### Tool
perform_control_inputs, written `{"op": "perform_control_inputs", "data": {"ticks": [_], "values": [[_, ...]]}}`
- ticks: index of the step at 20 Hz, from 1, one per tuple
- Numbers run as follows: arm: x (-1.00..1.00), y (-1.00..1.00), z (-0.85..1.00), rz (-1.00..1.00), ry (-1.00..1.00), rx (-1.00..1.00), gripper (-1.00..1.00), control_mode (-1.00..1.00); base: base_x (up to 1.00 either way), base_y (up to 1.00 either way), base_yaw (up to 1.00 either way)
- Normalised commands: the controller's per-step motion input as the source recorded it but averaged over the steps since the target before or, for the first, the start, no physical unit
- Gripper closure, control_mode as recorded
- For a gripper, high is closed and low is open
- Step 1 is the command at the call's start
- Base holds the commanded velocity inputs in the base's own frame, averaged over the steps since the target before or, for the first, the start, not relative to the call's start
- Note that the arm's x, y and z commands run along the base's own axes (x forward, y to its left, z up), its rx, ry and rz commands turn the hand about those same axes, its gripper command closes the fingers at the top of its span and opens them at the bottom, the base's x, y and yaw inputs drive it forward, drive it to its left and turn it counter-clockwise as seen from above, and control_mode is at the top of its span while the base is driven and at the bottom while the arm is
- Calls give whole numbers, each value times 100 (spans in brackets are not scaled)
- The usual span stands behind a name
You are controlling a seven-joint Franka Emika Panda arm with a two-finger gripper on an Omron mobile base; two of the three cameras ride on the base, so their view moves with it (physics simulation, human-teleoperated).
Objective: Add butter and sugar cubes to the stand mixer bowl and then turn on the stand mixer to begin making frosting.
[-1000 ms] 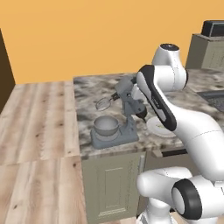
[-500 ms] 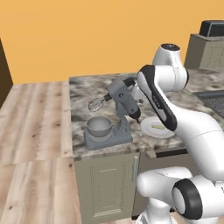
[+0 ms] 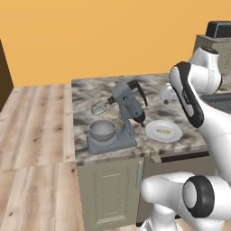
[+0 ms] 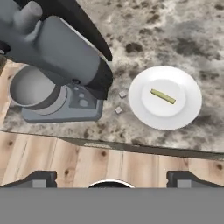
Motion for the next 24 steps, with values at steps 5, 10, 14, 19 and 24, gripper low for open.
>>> {"op": "perform_control_inputs", "data": {"ticks": [5, 10, 14, 19, 24], "values": [[1, -90, -8, 16, -1, 21, -100, -100, 0, 0, 0], [13, -64, -27, 37, -10, 27, -100, -100, 0, 0, 0], [17, -36, -43, 39, -23, 27, -100, -100, 0, 0, 0], [40, -6, -50, 33, -22, 22, -100, -100, 0, 0, 0], [48, 0, -36, 34, -20, 10, -100, -100, 0, 0, 0]]}}
